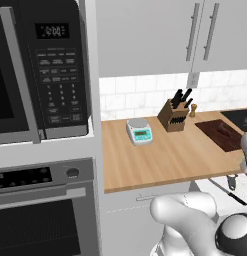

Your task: Place the appropriate cutting tool for cutting the potato skin on the cutting board.

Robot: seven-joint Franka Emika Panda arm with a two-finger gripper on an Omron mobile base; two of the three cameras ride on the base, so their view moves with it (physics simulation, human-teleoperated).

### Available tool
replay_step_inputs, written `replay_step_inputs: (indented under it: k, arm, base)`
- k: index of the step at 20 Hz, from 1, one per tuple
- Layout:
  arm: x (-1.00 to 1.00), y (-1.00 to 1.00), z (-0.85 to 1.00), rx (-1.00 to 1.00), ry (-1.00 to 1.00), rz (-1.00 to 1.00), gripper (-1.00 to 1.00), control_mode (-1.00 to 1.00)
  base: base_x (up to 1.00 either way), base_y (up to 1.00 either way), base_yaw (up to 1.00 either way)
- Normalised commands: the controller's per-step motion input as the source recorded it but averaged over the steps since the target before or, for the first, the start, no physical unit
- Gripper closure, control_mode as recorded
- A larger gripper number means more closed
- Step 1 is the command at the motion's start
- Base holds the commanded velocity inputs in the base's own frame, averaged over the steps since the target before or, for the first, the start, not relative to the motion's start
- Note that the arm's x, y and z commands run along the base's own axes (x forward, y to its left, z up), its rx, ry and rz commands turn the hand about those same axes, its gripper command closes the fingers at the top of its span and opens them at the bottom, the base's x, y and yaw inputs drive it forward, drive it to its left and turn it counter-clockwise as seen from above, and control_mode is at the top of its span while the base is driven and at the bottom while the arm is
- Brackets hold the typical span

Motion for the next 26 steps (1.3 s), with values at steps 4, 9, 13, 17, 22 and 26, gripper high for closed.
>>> replay_step_inputs:
  k: [4, 9, 13, 17, 22, 26]
  arm:
    - [-0.09, -0.73, -0.24, 0.0, 0.17, -0.07, -1.0, -1.0]
    - [0.0, -0.57, -0.43, 0.0, 0.15, -0.12, -1.0, -1.0]
    - [0.08, -0.1, -0.3, -0.01, 0.06, -0.1, -1.0, -1.0]
    - [0.0, 0.0, -0.35, 0.0, 0.0, -0.08, -1.0, -1.0]
    - [0.0, 0.0, -0.5, -0.01, 0.0, -0.06, -1.0, -1.0]
    - [0.1, 0.0, -0.4, -0.04, -0.05, -0.03, -1.0, -1.0]
  base:
    - [0.0, 0.0, 0.0]
    - [0.0, 0.0, 0.0]
    - [0.0, 0.0, 0.0]
    - [0.0, 0.0, 0.0]
    - [0.0, 0.0, 0.0]
    - [0.0, 0.0, 0.0]
